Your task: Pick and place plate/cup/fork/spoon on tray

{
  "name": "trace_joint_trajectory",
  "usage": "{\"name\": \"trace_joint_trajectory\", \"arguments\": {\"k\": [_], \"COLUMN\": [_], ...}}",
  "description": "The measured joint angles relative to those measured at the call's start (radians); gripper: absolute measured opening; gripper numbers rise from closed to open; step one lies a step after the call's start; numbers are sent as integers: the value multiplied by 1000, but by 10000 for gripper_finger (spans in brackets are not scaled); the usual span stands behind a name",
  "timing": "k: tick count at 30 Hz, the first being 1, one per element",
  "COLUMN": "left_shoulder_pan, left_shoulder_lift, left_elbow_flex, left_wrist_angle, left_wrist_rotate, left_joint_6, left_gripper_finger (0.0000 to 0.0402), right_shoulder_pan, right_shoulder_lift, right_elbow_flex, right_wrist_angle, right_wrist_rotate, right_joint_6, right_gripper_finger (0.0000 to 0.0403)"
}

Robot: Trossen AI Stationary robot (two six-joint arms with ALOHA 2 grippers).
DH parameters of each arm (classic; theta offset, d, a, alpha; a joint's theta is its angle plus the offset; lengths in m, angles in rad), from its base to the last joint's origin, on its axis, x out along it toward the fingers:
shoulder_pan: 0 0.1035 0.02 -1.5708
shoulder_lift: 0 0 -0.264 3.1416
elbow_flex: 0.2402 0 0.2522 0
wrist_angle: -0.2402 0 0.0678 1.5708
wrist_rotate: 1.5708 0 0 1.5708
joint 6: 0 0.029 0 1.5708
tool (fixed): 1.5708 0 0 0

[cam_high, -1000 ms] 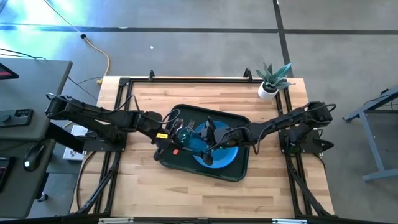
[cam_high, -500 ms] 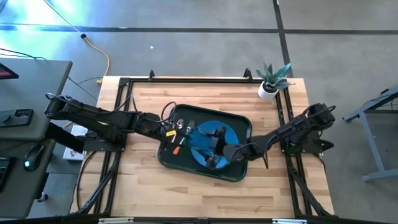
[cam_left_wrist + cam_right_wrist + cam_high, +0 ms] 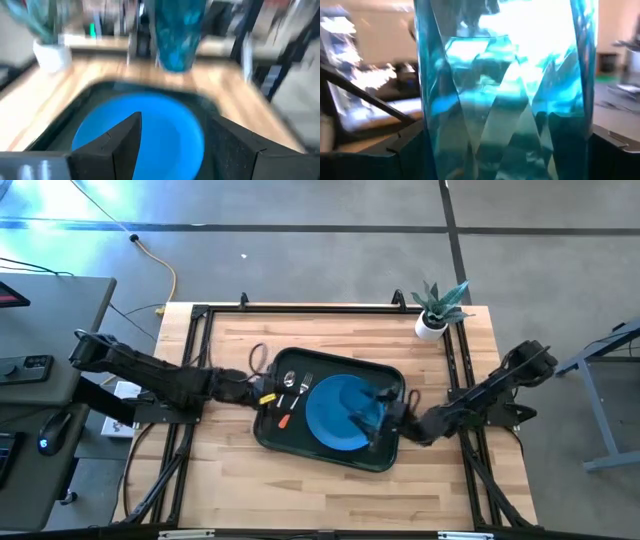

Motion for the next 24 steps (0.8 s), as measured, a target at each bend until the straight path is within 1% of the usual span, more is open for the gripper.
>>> {"name": "trace_joint_trajectory", "arguments": {"k": [2,4,5,7,10,13,15,18,22,24], "left_shoulder_pan": [-16,-24,-29,-33,-41,-54,-62,-67,-66,-61], "left_shoulder_lift": [28,85,123,207,333,435,471,466,432,429], "left_elbow_flex": [-108,-197,-226,-260,-245,-191,-143,-90,-58,-50], "left_wrist_angle": [289,590,713,859,939,982,1002,1013,1010,1007], "left_wrist_rotate": [-15,-17,-18,-20,-17,-14,-6,19,61,63], "left_joint_6": [-29,-68,-86,-112,-117,-102,-68,-19,-10,-11], "left_gripper_finger": [211,211,211,211,211,211,211,211,211,211], "right_shoulder_pan": [12,14,13,5,-15,-39,-52,-55,-41,-37], "right_shoulder_lift": [0,0,0,0,1,1,2,2,2,2], "right_elbow_flex": [-58,-95,-104,-103,-79,-54,-41,-28,-25,-25], "right_wrist_angle": [160,271,308,339,300,153,53,-39,-55,-57], "right_wrist_rotate": [-55,-143,-182,-250,-299,-301,-299,-259,-225,-221], "right_joint_6": [-54,-84,-92,-111,-108,-50,7,59,59,50], "right_gripper_finger": [343,343,343,343,343,344,345,346,347,347]}}
